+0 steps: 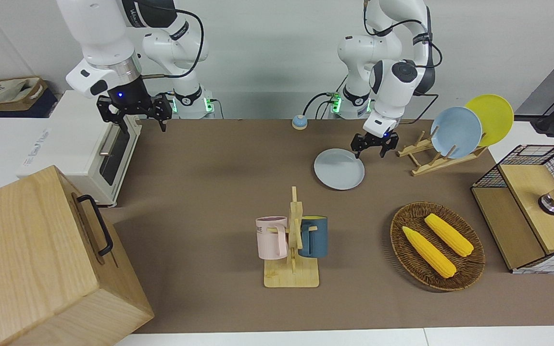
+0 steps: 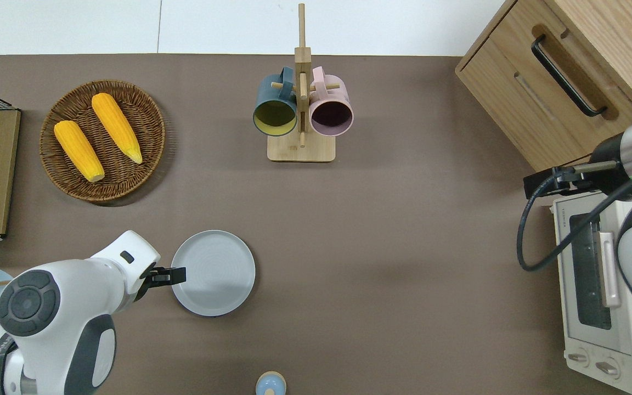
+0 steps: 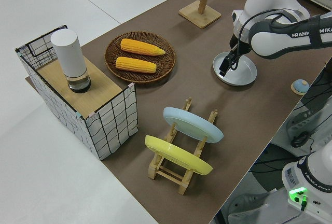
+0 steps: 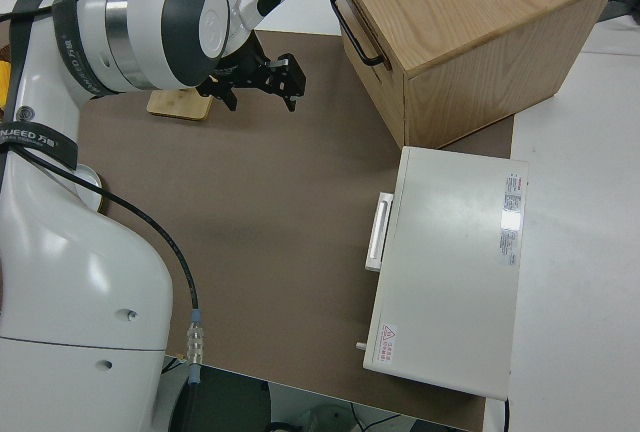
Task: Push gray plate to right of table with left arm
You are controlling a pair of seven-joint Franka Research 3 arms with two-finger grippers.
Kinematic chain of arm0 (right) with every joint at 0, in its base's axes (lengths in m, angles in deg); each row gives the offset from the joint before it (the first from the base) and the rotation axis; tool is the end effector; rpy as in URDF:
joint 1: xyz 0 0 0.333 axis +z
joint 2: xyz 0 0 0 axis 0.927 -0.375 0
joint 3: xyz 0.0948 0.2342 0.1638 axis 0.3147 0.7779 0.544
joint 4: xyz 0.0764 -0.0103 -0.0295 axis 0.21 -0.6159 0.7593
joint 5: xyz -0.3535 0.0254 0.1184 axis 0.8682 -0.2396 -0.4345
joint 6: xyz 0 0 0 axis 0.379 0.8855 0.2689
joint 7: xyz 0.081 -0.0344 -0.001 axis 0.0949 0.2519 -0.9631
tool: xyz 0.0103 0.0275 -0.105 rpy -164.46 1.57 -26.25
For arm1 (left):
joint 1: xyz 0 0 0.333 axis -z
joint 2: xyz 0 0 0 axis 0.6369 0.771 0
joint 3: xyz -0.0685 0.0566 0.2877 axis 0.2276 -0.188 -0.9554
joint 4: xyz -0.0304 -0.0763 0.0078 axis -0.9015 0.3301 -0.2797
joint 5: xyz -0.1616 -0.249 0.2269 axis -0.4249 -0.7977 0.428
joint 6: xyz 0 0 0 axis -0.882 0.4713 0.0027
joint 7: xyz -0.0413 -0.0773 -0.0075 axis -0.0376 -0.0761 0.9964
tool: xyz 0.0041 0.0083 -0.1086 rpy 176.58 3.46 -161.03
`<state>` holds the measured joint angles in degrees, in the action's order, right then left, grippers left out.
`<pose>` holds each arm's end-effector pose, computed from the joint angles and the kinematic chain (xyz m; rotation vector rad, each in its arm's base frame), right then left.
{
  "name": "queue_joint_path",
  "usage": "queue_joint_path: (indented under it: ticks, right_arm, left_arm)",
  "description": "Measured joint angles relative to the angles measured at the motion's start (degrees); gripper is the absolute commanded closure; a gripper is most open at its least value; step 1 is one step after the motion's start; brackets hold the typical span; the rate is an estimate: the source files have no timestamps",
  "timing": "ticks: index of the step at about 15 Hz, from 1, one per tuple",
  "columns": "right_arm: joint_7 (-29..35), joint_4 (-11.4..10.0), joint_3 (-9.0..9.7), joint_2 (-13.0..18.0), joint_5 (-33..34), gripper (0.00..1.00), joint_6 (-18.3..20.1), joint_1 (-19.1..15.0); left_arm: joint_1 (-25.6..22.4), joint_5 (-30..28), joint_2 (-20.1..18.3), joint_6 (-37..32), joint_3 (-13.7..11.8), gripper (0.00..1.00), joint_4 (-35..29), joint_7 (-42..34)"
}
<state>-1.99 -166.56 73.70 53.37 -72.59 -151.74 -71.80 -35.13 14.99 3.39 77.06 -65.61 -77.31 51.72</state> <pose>0.5488 0.0413 0.6081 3.1099 0.0975 -0.0224 0.4212 -0.0755 0.3558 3.1121 0.0304 0.1063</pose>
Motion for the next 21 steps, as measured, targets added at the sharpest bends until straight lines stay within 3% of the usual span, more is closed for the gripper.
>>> queue_joint_path:
  ticks: [7, 15, 18, 21]
  right_arm:
    - [0.0, 0.0, 0.00, 0.0, 0.0, 0.017, 0.0, 0.0]
    - [0.0, 0.0, 0.00, 0.0, 0.0, 0.017, 0.0, 0.0]
    - [0.0, 0.0, 0.00, 0.0, 0.0, 0.017, 0.0, 0.0]
    - [0.0, 0.0, 0.00, 0.0, 0.0, 0.017, 0.0, 0.0]
  left_arm:
    - [1.4, -0.1, 4.7, 6.3, 0.1, 0.00, -2.4, 0.5]
    - [1.4, -0.1, 6.5, 6.8, 0.1, 0.02, -2.5, 0.7]
    - [1.4, -0.1, 6.9, 6.8, 0.1, 0.21, -2.5, 0.7]
    - [1.4, -0.1, 7.0, 6.9, 0.1, 0.63, -2.5, 1.2]
